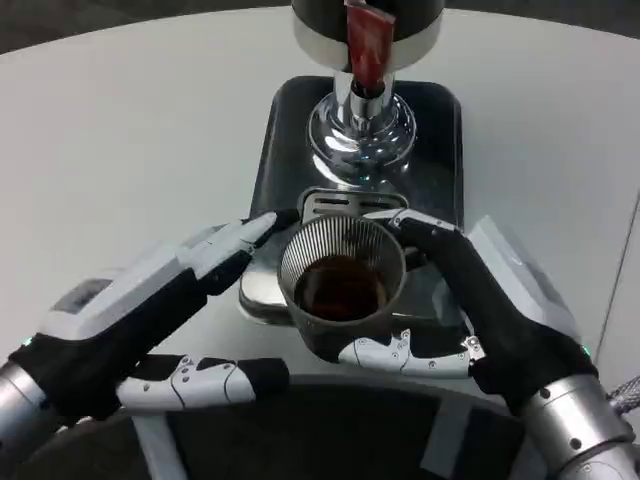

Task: Grasp the cup under the faucet to collect the drink, then remove the cup.

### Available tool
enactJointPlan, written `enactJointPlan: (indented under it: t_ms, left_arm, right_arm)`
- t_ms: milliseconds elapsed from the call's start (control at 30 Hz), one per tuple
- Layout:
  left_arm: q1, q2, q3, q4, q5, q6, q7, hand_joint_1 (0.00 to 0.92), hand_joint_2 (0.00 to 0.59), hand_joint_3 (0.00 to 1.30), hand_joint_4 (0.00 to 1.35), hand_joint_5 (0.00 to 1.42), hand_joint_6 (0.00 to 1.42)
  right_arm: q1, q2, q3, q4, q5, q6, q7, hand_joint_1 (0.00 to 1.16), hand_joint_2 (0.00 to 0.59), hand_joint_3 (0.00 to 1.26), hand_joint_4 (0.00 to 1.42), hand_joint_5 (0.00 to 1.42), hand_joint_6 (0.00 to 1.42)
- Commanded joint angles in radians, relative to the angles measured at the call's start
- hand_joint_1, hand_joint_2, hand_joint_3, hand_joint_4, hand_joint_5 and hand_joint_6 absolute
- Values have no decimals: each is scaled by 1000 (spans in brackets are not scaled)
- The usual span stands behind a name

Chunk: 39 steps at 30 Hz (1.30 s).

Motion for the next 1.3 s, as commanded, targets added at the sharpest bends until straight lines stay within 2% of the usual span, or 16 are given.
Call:
enactJointPlan:
  t_ms: [33,367,667,1300]
  left_arm:
    - [62,-25,1,-65,65,34,53,0,65,0,0,0,0]
    - [152,-58,0,-200,156,135,104,0,64,0,0,0,0]
    - [203,-87,-3,-275,180,209,110,0,62,0,0,0,0]
    - [245,-93,9,-301,168,203,121,0,59,0,0,0,0]
  right_arm:
    - [15,-2,4,-57,6,-28,20,1021,302,841,1107,1297,1424]
    - [58,6,11,-97,3,-19,45,1021,302,841,1107,1309,1424]
    - [93,14,20,-124,-8,-13,53,1021,299,841,1107,1297,1424]
    - [177,23,31,-196,-39,-4,63,1022,295,841,1107,1297,1424]
